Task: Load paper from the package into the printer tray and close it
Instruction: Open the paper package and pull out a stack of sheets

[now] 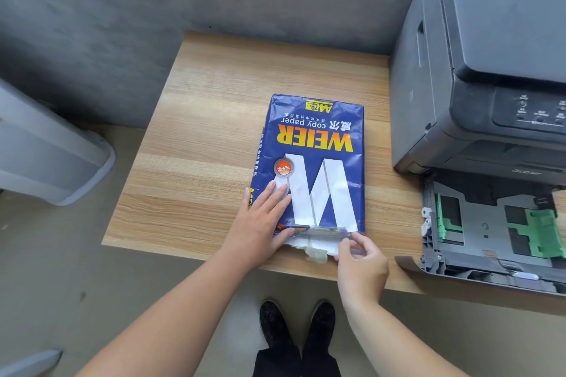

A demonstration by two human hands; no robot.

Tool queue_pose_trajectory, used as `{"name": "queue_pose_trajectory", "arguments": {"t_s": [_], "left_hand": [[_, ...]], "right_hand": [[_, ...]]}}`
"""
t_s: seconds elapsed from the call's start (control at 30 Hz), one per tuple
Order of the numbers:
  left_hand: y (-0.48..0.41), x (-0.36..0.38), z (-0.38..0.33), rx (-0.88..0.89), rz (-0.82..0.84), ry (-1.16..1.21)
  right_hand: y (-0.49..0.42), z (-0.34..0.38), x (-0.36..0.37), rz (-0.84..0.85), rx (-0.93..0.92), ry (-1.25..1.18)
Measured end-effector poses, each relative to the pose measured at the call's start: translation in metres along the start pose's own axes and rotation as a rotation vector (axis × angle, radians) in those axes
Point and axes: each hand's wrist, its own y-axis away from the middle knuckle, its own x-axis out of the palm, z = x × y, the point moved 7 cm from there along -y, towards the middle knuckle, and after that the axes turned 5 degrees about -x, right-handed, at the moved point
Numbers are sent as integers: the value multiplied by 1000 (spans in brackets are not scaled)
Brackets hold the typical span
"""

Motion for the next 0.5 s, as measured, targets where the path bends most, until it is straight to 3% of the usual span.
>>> {"name": "queue_pose_trajectory", "arguments": {"t_s": [0.3, 0.5], "left_hand": [[1, 0, 1, 8, 17, 15], [0, 3, 4, -5, 27, -7]], "right_hand": [[-10, -9, 8, -14, 137, -250], [-12, -8, 17, 75, 221, -368]]}}
